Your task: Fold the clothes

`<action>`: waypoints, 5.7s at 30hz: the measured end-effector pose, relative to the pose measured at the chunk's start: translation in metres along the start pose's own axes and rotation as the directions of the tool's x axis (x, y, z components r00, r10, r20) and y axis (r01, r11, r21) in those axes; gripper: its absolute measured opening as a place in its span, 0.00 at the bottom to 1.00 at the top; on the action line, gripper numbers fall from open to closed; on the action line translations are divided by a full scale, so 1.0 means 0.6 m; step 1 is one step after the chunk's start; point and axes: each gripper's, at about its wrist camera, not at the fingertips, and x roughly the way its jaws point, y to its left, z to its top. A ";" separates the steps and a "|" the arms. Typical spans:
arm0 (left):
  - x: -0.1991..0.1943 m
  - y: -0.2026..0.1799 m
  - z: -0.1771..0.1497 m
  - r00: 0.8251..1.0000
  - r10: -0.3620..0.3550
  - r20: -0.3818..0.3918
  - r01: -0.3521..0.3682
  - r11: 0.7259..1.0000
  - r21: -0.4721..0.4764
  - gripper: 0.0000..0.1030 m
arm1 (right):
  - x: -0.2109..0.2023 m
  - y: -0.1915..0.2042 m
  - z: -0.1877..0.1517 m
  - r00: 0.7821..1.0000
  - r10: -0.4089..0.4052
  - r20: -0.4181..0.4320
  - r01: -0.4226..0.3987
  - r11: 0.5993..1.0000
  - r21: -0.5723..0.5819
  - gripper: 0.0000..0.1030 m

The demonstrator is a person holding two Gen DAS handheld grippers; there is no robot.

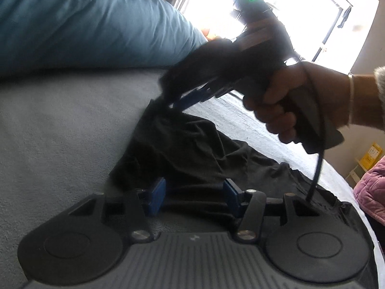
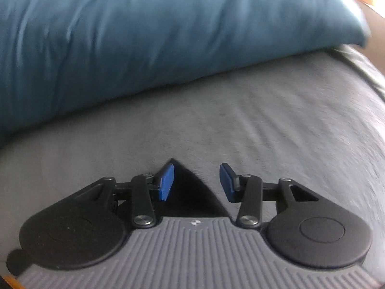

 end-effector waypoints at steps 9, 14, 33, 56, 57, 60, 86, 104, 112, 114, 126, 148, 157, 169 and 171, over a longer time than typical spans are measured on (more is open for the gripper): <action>0.002 0.008 -0.007 1.000 -0.027 0.015 0.027 1.000 -0.012 0.52 | -0.007 0.049 0.016 0.995 0.083 0.050 -0.071 0.973 -0.218 0.02; 0.004 0.007 -0.011 0.999 -0.027 0.022 0.027 1.000 -0.007 0.52 | 0.005 0.043 0.005 0.991 0.057 0.123 -0.032 0.980 -0.194 0.03; -0.001 0.010 -0.007 0.999 -0.030 0.039 0.031 0.999 -0.028 0.53 | -0.482 -0.085 -0.393 0.805 -0.340 0.486 -0.148 0.679 0.719 0.10; -0.028 0.005 0.051 0.928 0.350 -0.129 -0.361 0.929 -0.076 0.05 | -0.356 0.113 -0.874 0.637 -0.421 0.646 -0.673 0.104 0.732 0.12; -0.038 0.002 0.050 0.925 0.360 -0.124 -0.373 0.922 -0.101 0.05 | -0.356 0.109 -0.881 0.634 -0.431 0.643 -0.682 0.081 0.727 0.12; -0.057 0.003 0.044 0.915 0.379 -0.135 -0.399 0.899 -0.179 0.05 | -0.348 0.095 -0.905 0.610 -0.464 0.642 -0.724 0.001 0.690 0.12; -0.014 -0.359 -0.143 0.991 0.067 -0.120 -0.011 0.910 0.415 0.58 | -0.524 -0.051 -0.992 0.709 -0.641 0.294 -0.332 0.064 0.941 0.34; -0.013 -0.323 -0.185 0.996 -0.044 -0.081 0.071 0.927 0.367 0.72 | -0.518 -0.179 -0.921 0.670 -0.713 0.208 -0.108 0.184 0.977 0.05; -0.016 -0.317 -0.184 0.995 -0.059 -0.077 0.082 0.935 0.345 0.72 | -0.547 -0.200 -0.962 0.687 -0.726 -0.042 -0.018 -0.075 0.997 0.05; -0.015 -0.316 -0.183 0.995 -0.061 -0.077 0.084 0.936 0.342 0.72 | -0.525 -0.203 -0.998 0.740 -0.668 -0.079 -0.084 -0.208 0.975 0.05; -0.010 -0.311 -0.181 0.995 -0.071 -0.071 0.091 0.939 0.332 0.72 | -0.529 -0.077 -0.801 0.732 -0.607 0.308 0.165 0.597 0.785 0.06; -0.008 -0.304 -0.178 0.994 -0.090 -0.069 0.107 0.942 0.317 0.72 | -0.465 -0.073 -0.784 0.913 -0.371 0.172 0.100 0.611 0.785 0.43; -0.008 -0.302 -0.179 0.993 -0.095 -0.065 0.111 0.942 0.316 0.71 | -0.396 -0.137 -0.783 0.920 -0.353 0.172 0.009 0.458 0.889 0.12; -0.007 -0.293 -0.177 0.991 -0.117 -0.062 0.131 0.947 0.295 0.72 | -0.342 -0.110 -0.612 0.909 -0.219 0.353 -0.081 0.740 0.668 0.11; -0.007 -0.291 -0.177 0.990 -0.123 -0.062 0.136 0.948 0.288 0.72 | -0.347 -0.115 -0.612 0.900 -0.190 0.393 -0.152 0.709 0.689 0.15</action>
